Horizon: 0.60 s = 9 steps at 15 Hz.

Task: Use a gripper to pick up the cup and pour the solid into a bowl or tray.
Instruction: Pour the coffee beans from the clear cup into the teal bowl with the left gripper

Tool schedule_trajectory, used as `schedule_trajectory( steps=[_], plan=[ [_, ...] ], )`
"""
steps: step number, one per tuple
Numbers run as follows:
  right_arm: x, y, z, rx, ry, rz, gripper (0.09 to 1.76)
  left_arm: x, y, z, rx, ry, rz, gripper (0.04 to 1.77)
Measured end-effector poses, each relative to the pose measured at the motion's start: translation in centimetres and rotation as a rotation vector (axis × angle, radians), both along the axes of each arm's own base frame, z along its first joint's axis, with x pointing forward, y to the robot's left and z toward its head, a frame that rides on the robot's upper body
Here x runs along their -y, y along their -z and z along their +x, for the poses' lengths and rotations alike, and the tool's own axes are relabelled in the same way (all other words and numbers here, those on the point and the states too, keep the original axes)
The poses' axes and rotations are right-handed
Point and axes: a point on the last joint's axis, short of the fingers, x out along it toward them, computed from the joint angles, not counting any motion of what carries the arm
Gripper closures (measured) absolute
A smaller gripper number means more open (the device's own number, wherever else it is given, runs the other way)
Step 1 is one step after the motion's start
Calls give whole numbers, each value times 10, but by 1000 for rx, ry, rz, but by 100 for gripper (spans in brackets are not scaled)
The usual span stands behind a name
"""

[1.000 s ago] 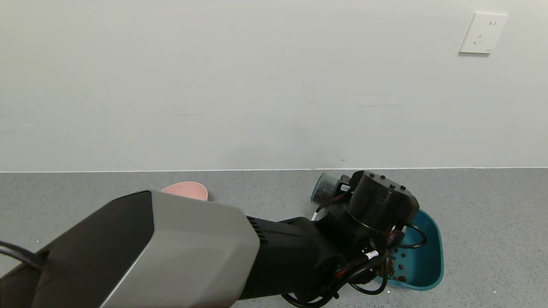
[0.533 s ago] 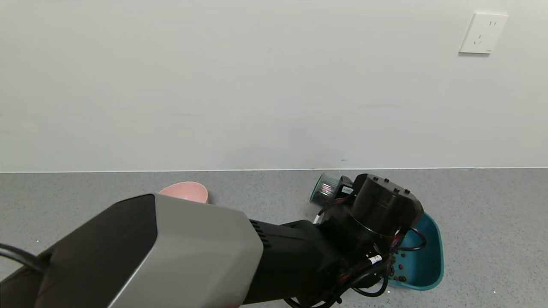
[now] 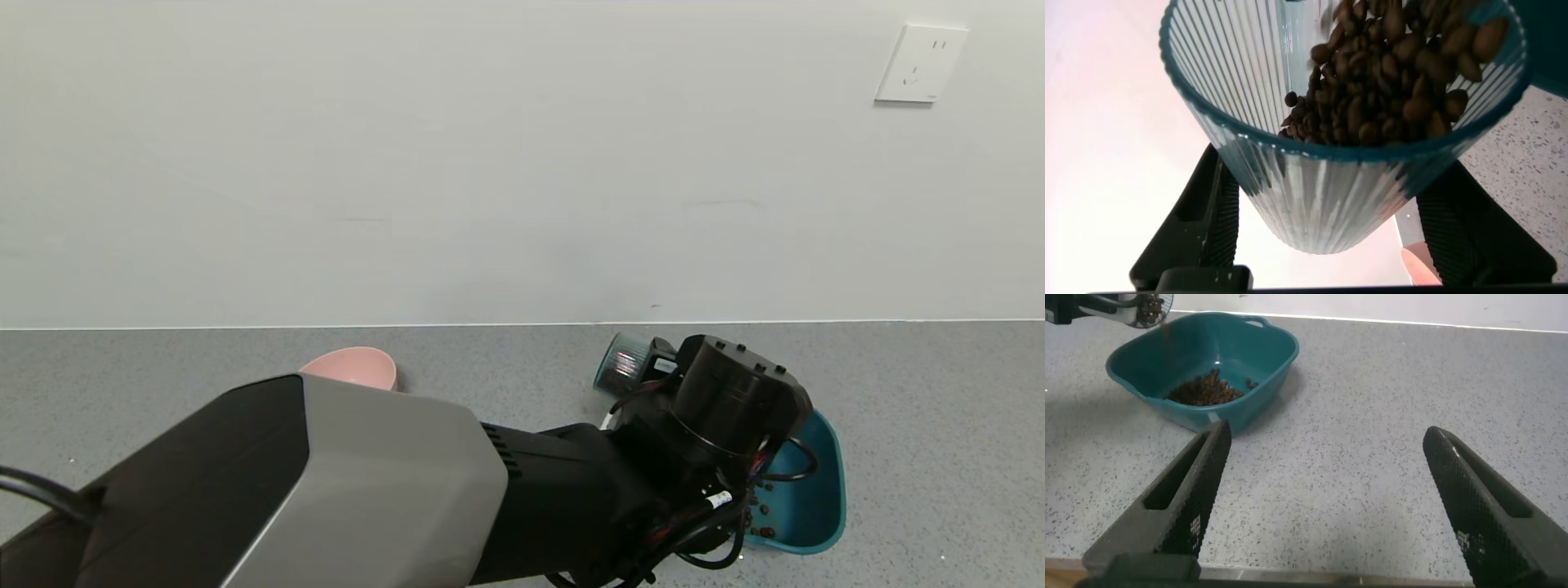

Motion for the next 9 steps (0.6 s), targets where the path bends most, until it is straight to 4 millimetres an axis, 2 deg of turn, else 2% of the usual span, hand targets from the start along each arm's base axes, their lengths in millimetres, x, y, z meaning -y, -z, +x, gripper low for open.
schedule_trajectory(
  steps=[9],
  plan=[
    [0,0,0,0,1,0,14,-3,-8,6,27,42,-217,54]
  ],
)
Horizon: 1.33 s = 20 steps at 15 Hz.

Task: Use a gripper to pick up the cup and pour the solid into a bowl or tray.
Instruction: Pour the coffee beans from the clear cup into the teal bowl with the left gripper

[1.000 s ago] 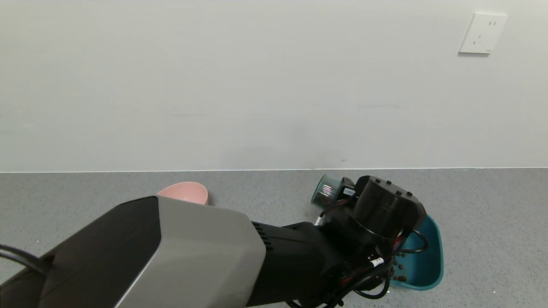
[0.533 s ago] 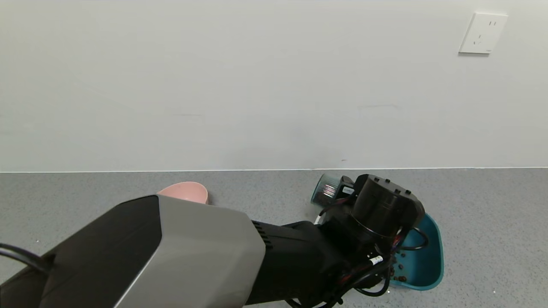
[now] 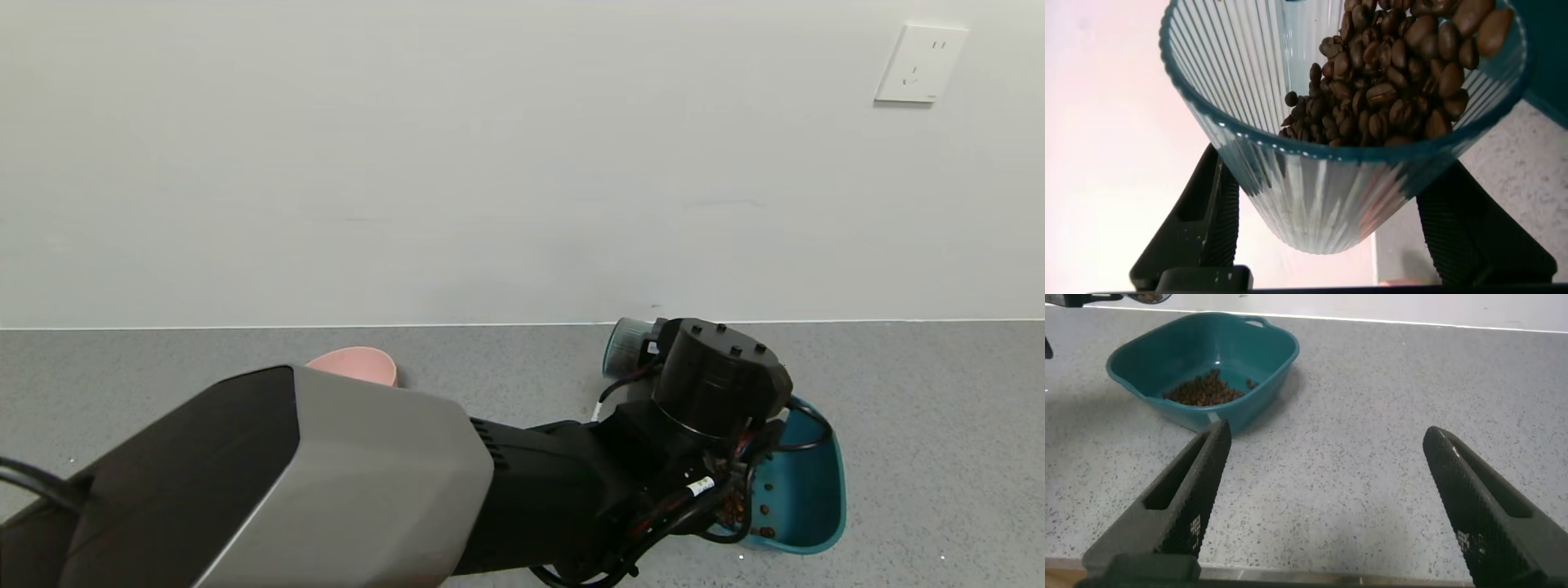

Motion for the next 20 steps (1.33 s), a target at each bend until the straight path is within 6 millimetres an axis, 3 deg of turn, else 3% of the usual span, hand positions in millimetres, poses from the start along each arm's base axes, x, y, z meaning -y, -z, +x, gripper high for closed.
schedule_trajectory(
  steps=[7,13,20],
  plan=[
    [0,0,0,-2,0,0,14,-3,-10,4,-22,-16,-262,54],
    [0,0,0,-2,0,-1,14,-13,-17,18,21,-82,-546,54],
    [0,0,0,-3,0,-1,14,-46,-3,32,-74,-178,-793,54]
  ],
)
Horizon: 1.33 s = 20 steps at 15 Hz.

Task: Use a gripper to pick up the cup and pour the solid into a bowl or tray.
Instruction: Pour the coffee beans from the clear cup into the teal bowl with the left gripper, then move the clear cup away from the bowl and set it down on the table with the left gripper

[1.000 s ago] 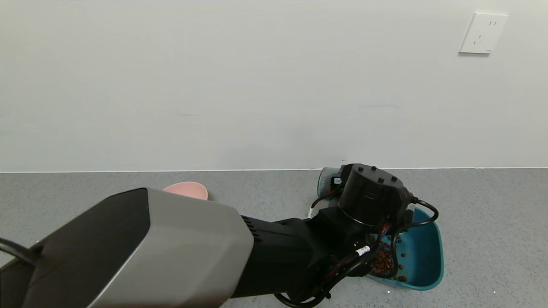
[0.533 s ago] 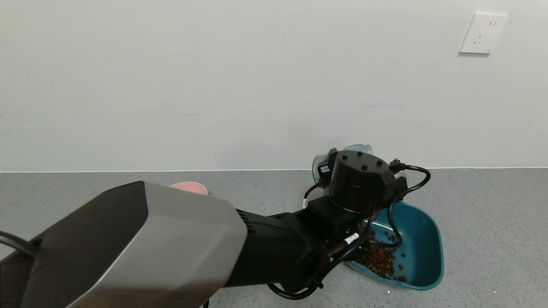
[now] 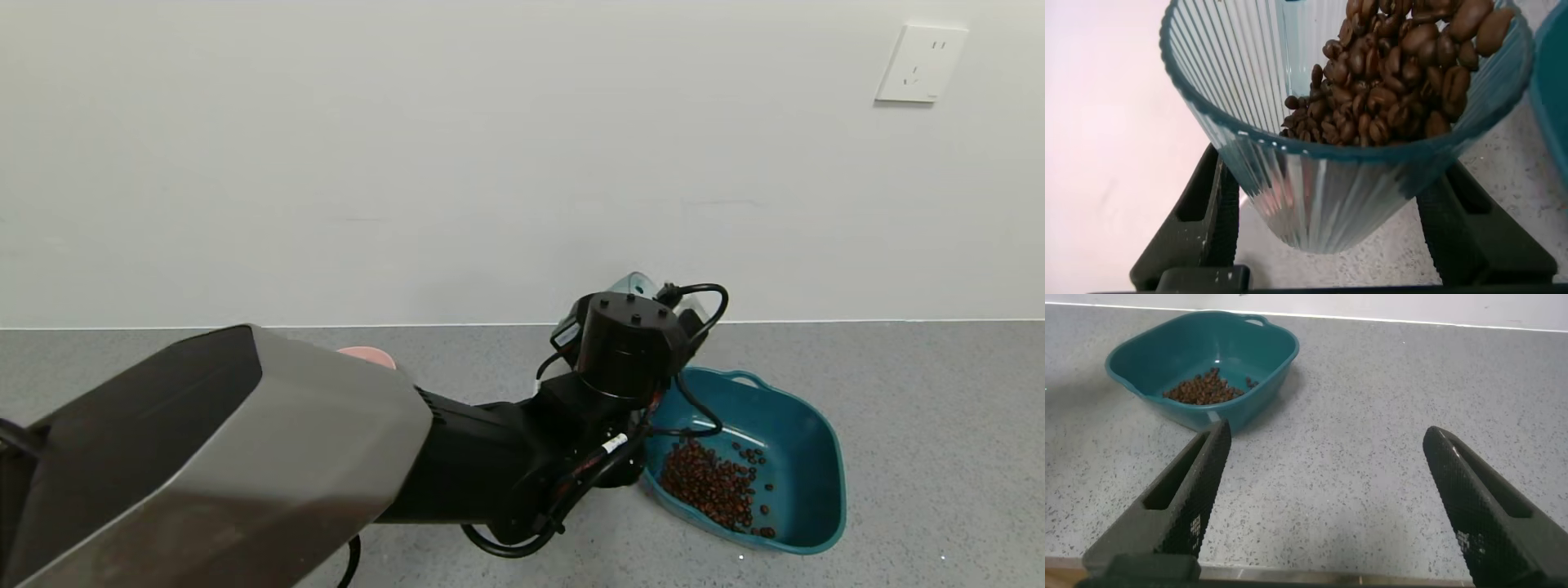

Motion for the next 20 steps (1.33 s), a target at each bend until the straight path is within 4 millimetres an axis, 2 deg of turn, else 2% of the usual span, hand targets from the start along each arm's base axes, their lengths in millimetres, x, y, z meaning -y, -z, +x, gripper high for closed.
schedule_trajectory(
  steps=[6,10,12,15,17,20],
  plan=[
    [0,0,0,0,0,0,14,-44,13,-3,-127,0,-175,54],
    [0,0,0,0,0,0,14,-68,9,1,-174,-43,-367,54],
    [0,0,0,0,0,0,14,-73,4,3,-173,-46,-457,54],
    [0,0,0,2,0,0,14,-77,-3,7,-154,40,-573,54],
    [0,0,0,2,1,1,14,-83,0,11,-161,100,-605,54],
    [0,0,0,1,1,0,14,-91,11,20,-180,87,-654,55]
  ],
)
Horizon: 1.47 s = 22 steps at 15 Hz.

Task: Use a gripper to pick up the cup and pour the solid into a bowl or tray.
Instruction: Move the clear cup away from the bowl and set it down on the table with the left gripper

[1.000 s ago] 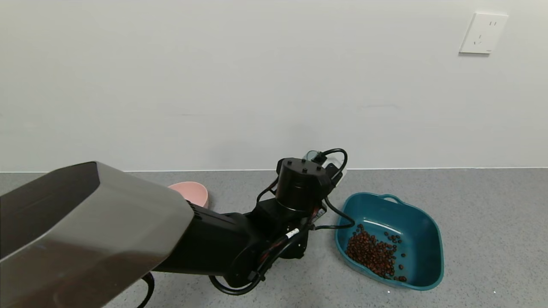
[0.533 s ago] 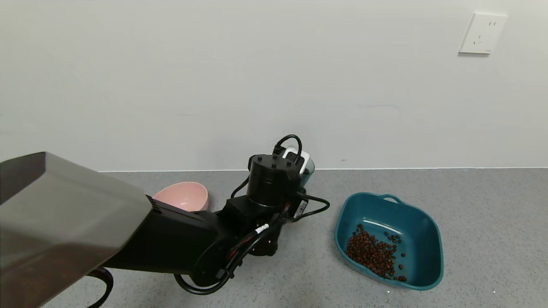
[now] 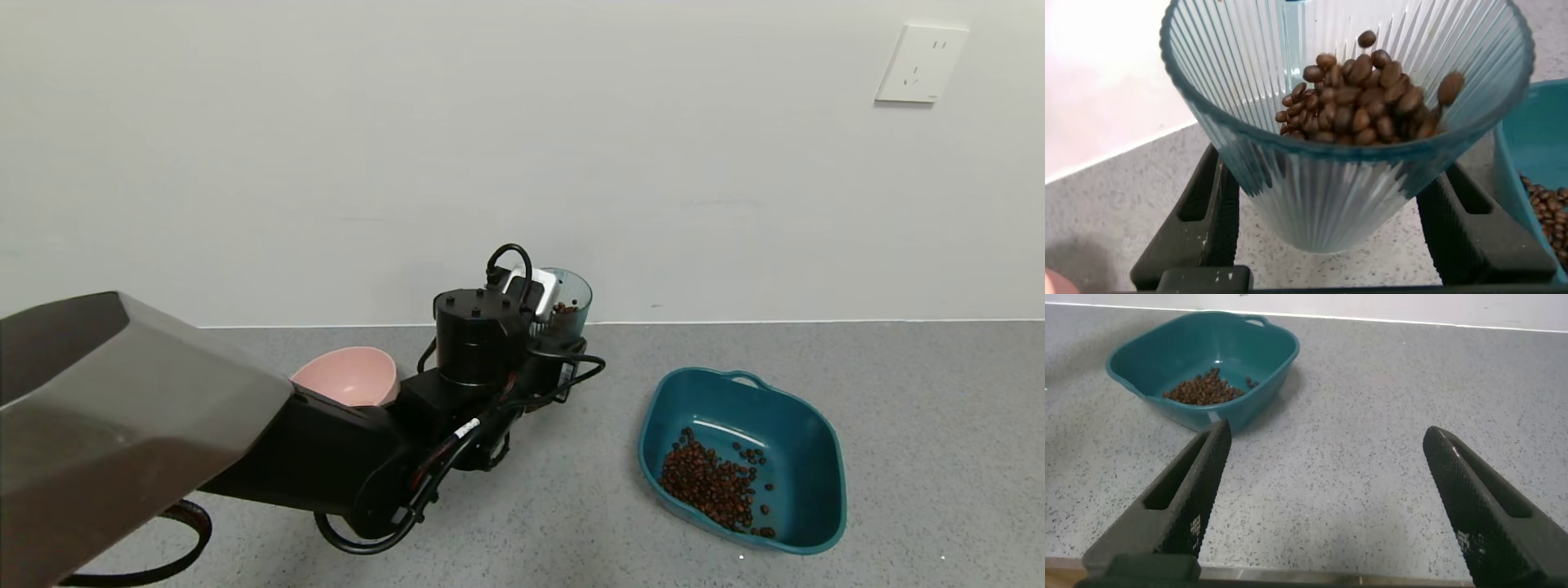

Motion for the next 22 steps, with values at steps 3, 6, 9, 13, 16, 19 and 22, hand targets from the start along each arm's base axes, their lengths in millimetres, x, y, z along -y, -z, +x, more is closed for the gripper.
schedule_trajectory(
  steps=[3,6,9,13,16,19,22],
  plan=[
    [0,0,0,-2,0,-1,14,-4,12,7,-32,-20,0,55],
    [0,0,0,-2,-2,-4,14,-5,24,15,-61,-36,-13,55],
    [0,0,0,0,-3,-5,14,-8,36,24,-92,-22,-23,55],
    [0,0,0,-1,-2,-5,14,-9,55,38,-120,-22,-25,55],
    [0,0,0,-2,-3,-5,14,-6,67,46,-89,-14,-50,55],
    [0,0,0,-1,-3,-6,14,-4,85,49,-113,-8,-35,55],
    [0,0,0,-1,-1,-6,14,-3,95,50,-131,0,-25,55]
  ],
)
